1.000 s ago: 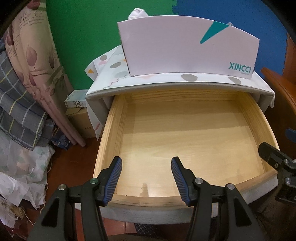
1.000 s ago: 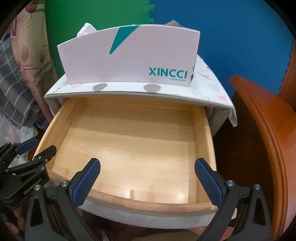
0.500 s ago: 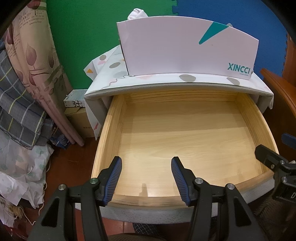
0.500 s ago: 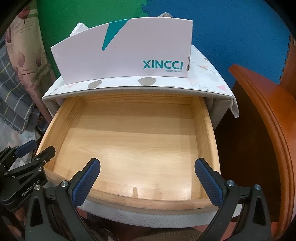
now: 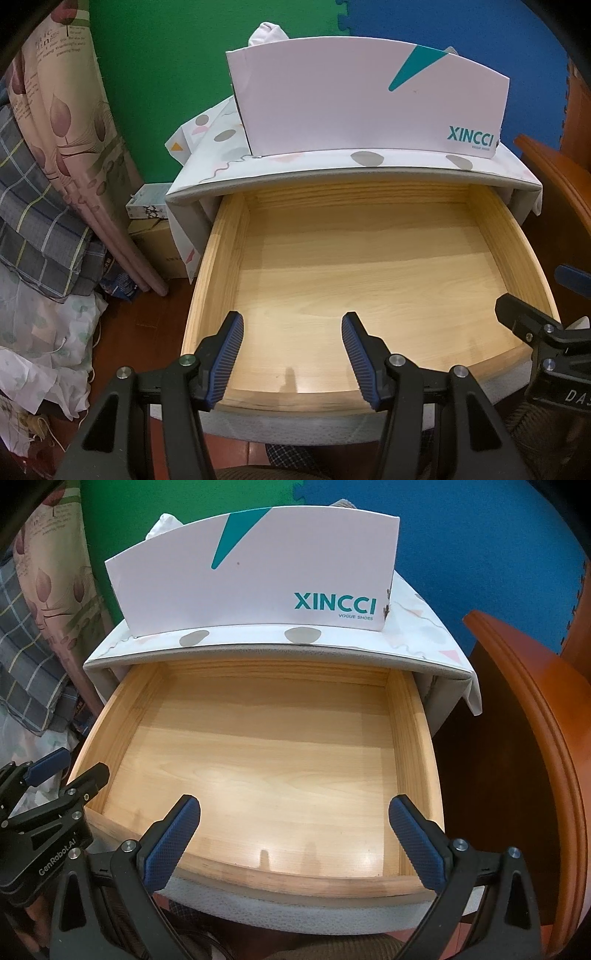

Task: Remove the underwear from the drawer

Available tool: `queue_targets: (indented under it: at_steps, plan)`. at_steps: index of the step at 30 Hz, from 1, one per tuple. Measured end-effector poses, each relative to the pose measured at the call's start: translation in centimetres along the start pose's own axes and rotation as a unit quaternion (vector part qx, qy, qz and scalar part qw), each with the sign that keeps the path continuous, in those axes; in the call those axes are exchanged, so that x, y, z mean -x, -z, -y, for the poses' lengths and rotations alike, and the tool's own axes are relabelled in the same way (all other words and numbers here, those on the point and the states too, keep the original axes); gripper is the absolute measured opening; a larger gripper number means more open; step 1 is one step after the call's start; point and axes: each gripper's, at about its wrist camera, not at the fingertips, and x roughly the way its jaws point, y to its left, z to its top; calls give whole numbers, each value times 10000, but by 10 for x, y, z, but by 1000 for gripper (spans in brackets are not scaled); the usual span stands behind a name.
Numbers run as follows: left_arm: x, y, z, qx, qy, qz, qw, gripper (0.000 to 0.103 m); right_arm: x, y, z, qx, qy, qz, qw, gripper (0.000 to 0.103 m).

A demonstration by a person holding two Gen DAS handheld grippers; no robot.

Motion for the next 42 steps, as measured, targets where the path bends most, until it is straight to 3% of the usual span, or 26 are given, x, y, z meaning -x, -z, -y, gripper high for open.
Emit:
queue_targets:
  at_steps: [42]
  plan:
    - [0,3,2,-42,-25,-26,10000,57,-3,1,-3,61,26,-90,9999,101]
